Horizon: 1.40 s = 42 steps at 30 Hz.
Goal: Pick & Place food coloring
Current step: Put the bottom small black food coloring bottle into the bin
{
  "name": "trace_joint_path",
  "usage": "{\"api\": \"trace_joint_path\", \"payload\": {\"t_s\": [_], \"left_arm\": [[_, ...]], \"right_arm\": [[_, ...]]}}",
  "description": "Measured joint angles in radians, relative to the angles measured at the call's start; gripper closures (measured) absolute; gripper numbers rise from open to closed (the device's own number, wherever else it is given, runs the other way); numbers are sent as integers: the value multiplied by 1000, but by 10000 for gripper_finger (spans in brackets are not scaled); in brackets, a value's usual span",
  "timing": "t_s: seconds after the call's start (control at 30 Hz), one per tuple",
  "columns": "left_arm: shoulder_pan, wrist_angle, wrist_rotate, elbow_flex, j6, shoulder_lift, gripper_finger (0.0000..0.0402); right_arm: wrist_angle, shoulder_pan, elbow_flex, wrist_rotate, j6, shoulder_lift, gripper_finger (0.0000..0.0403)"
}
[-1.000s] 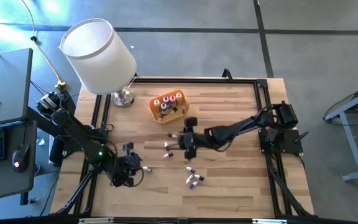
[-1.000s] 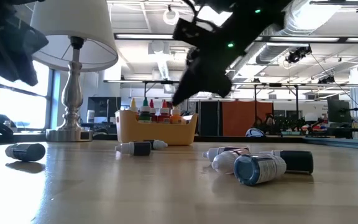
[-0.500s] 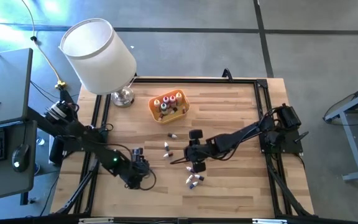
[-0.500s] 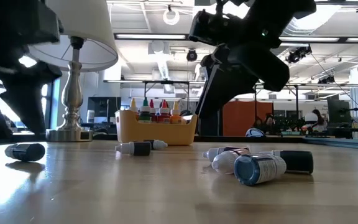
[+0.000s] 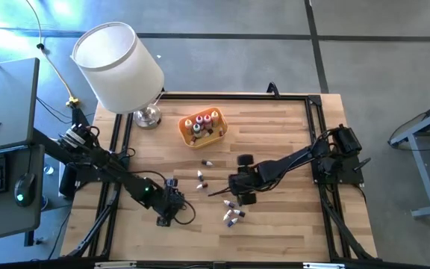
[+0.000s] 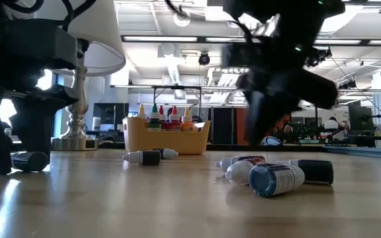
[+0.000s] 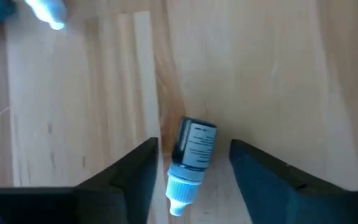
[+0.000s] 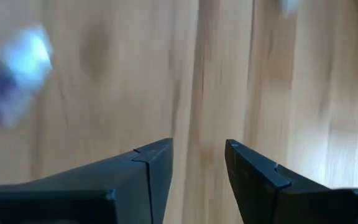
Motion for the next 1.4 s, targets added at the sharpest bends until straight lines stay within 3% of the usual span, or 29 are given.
{"api": "trace_joint_path", "payload": {"t_s": [0.17,0.3,0.47,0.63,0.8,0.97,1.17,1.27,1.4], "left_arm": [[7,21,37,-1,45,1,274],[7,27,24,-1,60,-16,323],[29,-3,-96,45,125,-34,345],[120,-65,-185,113,274,-38,326],[300,-49,-267,165,451,-39,321],[504,-29,-287,214,533,-39,320],[699,-10,-158,221,520,-40,320],[759,12,-72,221,518,-32,320],[801,28,-32,221,504,-24,315]], "right_arm": [[-318,0,0,-5,238,-4,268],[-538,10,-3,52,430,-16,273],[-682,38,-10,123,540,-31,273],[-691,53,-10,151,529,-37,273],[-677,50,-10,149,476,-38,273],[-657,41,-10,153,432,-38,272],[-620,22,-10,155,368,-38,272],[-592,10,-10,155,345,-38,273],[-557,-6,-10,155,343,-38,272]]}}
